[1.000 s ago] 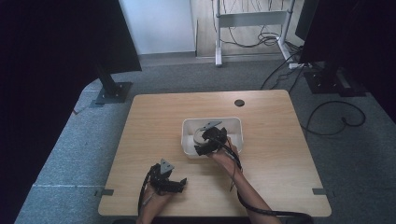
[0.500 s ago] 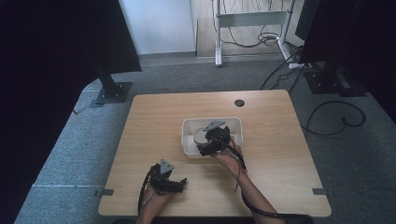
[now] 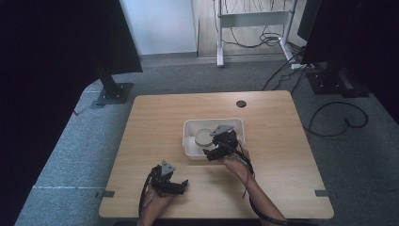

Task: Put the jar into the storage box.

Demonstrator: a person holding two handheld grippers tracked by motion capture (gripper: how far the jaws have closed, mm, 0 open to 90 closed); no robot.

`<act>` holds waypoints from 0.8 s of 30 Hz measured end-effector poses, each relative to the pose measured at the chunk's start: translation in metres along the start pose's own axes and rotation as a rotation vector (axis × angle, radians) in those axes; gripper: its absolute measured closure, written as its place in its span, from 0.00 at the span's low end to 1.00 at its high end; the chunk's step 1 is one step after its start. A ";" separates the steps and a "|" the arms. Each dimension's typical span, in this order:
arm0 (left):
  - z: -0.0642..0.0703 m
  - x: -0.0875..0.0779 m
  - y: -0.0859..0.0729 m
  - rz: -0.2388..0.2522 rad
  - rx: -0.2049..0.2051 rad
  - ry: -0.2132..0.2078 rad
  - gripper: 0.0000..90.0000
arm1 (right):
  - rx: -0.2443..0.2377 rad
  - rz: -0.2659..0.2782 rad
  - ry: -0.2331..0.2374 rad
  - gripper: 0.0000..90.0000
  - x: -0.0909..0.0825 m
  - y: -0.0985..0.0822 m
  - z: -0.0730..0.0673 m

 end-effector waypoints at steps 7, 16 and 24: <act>0.000 0.000 0.000 0.000 0.000 0.000 0.00 | -0.011 0.006 0.003 0.05 -0.005 -0.006 -0.001; 0.000 0.000 0.000 -0.001 0.001 -0.001 0.00 | -0.005 0.012 0.009 0.05 -0.016 -0.020 0.003; 0.000 0.000 0.000 0.000 0.001 -0.001 0.00 | -0.018 0.014 0.016 0.05 -0.022 -0.030 0.002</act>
Point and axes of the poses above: each handheld gripper's, and its own axes: x roughly forward along the jaws, y roughly out of its top, z roughly to its right, the point moved 8 cm from there along x, roughly forward along the jaws, and after that the axes turned 12 degrees about -z, right-handed, at the moved point
